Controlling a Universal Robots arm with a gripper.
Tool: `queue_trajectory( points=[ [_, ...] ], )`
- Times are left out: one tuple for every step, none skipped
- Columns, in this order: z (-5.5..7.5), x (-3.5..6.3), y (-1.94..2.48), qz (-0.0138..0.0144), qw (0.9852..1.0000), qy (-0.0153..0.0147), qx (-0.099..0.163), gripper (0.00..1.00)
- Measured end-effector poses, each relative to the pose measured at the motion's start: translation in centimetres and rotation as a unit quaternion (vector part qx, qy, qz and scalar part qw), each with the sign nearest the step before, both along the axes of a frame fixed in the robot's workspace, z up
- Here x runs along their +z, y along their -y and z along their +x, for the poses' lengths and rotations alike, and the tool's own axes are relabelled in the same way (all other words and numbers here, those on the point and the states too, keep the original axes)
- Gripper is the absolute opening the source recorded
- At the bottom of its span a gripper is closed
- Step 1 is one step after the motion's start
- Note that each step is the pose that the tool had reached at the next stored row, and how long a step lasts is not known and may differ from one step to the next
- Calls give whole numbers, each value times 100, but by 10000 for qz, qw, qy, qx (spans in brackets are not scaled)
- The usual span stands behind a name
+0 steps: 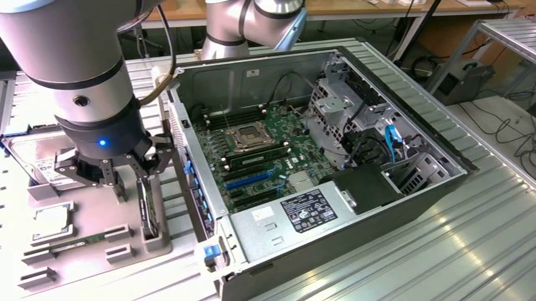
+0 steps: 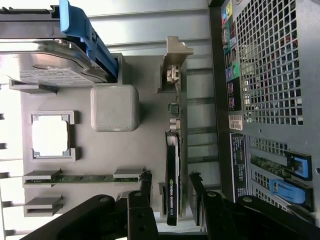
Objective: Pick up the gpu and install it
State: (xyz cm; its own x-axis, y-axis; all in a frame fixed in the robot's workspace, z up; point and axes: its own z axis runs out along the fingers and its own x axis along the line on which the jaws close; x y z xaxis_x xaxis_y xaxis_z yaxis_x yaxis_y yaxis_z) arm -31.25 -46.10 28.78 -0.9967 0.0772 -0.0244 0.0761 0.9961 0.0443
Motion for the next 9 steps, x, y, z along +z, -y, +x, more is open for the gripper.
queue_trajectory(
  points=[
    [0,-22,0,0,10000,0,0,42],
    [0,-33,0,0,10000,0,0,42],
    [0,-39,0,0,10000,0,0,42],
    [0,-46,0,1,10000,1,0,42],
    [0,-51,0,0,10000,0,0,42],
    [0,-57,0,0,10000,0,0,42],
    [0,-63,0,0,10000,0,0,42],
    [0,-69,0,0,10000,0,0,42],
    [0,-76,0,0,10000,0,0,42]
  ],
)
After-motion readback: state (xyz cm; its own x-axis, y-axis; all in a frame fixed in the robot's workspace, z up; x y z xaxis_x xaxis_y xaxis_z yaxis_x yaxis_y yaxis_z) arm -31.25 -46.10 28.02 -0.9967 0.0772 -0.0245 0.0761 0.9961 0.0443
